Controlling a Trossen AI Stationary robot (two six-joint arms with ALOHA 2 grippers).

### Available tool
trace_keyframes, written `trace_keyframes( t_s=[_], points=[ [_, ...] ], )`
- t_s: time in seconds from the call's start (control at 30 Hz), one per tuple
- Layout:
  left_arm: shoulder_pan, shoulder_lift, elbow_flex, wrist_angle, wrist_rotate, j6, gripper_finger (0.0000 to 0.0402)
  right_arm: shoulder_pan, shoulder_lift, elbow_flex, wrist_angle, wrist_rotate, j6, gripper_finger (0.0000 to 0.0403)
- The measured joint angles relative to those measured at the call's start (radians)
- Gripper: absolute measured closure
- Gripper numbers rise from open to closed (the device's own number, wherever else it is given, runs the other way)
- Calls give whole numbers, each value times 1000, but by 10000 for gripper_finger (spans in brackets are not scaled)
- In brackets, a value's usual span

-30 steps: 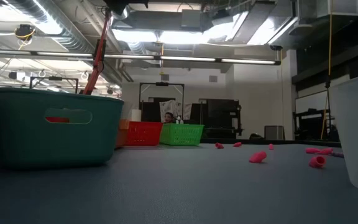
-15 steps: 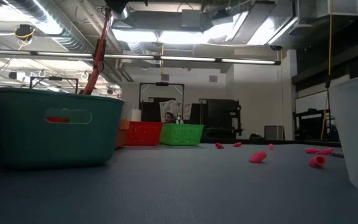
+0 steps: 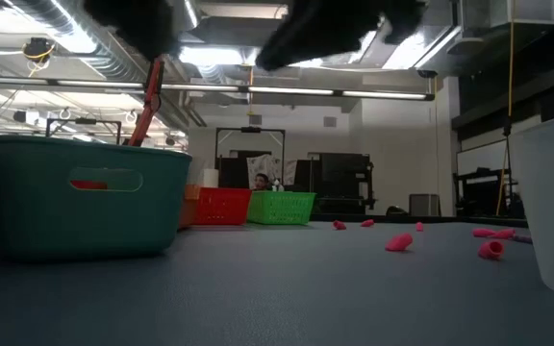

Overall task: Sort crayons
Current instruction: Put the gray crayon into the light green bin

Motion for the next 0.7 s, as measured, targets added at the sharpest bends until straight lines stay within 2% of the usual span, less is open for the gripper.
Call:
trace_keyframes(
  t_s=[0.27,0.4,0.7],
  points=[
    [-45,0,0,-148,140,-190,386,0,0,0,-185,-101,0,258],
    [-83,4,0,-161,141,-202,386,0,0,0,-220,-132,17,259],
    [-145,91,0,-149,81,-227,378,0,0,0,-330,-146,217,259]
  ],
)
